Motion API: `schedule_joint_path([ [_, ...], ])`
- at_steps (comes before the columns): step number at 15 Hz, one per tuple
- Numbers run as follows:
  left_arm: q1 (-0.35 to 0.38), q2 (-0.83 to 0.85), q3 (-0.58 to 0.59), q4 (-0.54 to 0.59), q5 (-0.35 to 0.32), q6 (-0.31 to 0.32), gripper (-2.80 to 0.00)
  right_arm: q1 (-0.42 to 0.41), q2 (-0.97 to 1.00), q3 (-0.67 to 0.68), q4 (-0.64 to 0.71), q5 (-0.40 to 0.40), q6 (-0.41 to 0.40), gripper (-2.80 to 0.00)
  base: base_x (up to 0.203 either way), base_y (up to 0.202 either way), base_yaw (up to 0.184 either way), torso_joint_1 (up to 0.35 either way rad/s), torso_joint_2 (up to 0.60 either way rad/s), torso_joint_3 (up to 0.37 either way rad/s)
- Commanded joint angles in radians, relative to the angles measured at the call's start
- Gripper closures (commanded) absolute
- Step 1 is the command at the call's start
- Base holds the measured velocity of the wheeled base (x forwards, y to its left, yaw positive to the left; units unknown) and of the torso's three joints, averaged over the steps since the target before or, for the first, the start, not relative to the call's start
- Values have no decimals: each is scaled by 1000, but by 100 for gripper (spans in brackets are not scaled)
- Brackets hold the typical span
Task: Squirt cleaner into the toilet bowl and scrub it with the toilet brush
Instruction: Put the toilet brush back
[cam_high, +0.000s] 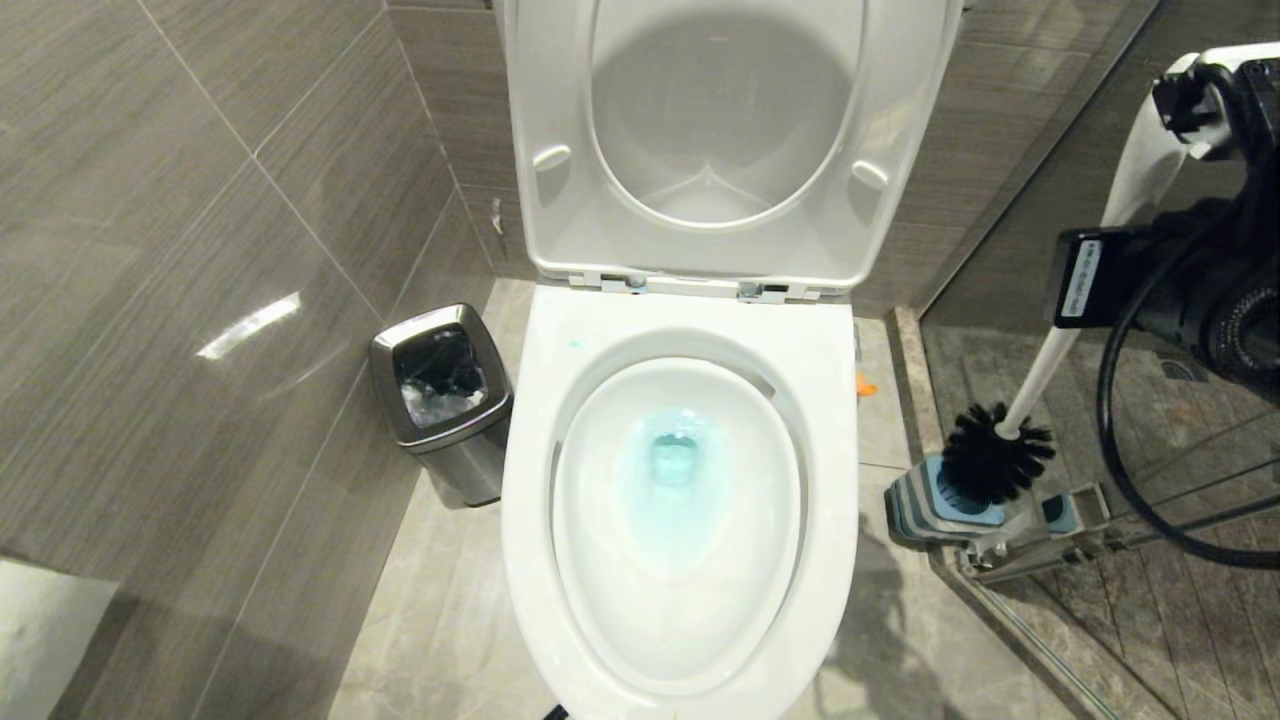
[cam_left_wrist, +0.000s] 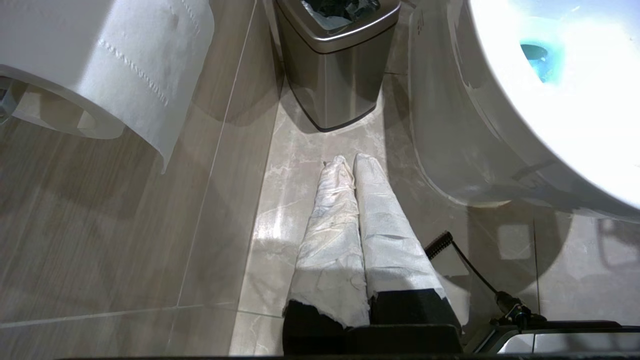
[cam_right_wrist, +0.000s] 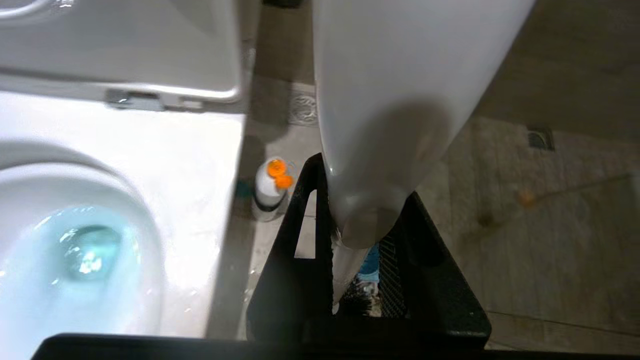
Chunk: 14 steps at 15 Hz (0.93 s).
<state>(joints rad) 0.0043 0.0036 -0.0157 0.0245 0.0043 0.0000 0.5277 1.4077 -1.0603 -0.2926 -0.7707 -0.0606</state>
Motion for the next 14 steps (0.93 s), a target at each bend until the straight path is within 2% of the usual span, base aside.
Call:
schedule_joint_path([
  [1,0,-1,0,0,0,0,0,-57,-4,81,-90,-4,-2,0,0,0,0,0,0,0],
  [4,0,-1,-1,0,0,0,0,-118,-3,219,-240,10,0,0,0,0,0,0,0,0],
  [8,0,-1,0,0,0,0,0,-229,66,405,-623,63,19,0,0,0,0,0,0,0],
  [12,0,-1,0,0,0,0,0,-300,204,543,-994,182,42,0,0,0,0,0,0,0],
  [14,0,-1,0,0,0,0,0,-333,235,598,-1081,263,52,0,0,0,0,0,0,0],
])
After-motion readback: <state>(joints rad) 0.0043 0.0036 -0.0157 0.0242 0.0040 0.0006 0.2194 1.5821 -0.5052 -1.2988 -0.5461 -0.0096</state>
